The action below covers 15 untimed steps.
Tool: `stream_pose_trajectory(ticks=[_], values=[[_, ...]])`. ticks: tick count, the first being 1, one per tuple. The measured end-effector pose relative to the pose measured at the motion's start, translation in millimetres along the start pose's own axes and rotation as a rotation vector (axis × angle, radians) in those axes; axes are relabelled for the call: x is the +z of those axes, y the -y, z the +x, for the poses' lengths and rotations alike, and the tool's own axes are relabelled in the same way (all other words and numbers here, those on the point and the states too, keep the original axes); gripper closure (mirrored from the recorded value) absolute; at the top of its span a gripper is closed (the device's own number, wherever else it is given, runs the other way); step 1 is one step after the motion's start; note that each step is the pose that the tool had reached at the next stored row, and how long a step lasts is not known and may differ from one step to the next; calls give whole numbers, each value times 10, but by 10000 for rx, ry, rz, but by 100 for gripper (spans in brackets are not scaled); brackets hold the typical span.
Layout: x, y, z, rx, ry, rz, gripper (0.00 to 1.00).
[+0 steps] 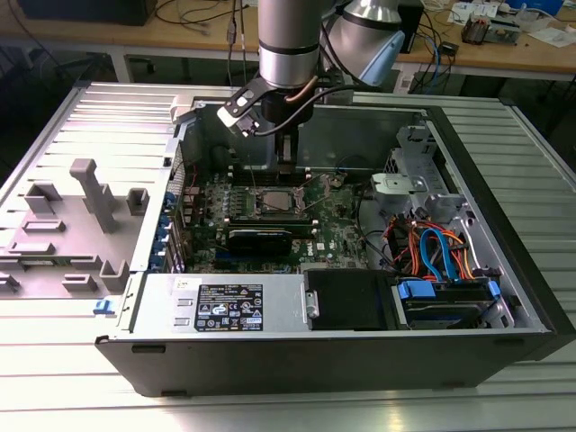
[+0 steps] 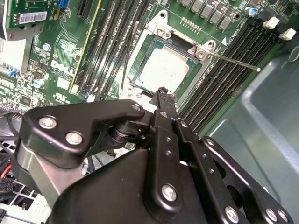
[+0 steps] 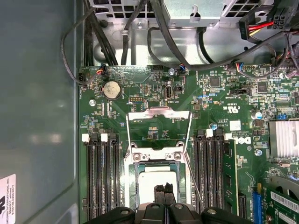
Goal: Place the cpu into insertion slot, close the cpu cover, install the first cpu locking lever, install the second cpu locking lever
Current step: 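Close the cpu cover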
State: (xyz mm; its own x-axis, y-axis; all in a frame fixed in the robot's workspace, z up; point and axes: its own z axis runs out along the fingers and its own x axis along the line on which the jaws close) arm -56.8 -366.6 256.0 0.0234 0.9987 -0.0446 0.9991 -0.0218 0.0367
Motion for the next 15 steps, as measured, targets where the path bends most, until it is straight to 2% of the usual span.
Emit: stream_pose_trajectory(ticks=[3,4,11,15], values=[[-7,0,-1,0,6,1,89],[-81,-3,-4,0,6,0,89],[-79,-111,-2,0,5,0,89],[-78,-128,-1,0,6,0,89]])
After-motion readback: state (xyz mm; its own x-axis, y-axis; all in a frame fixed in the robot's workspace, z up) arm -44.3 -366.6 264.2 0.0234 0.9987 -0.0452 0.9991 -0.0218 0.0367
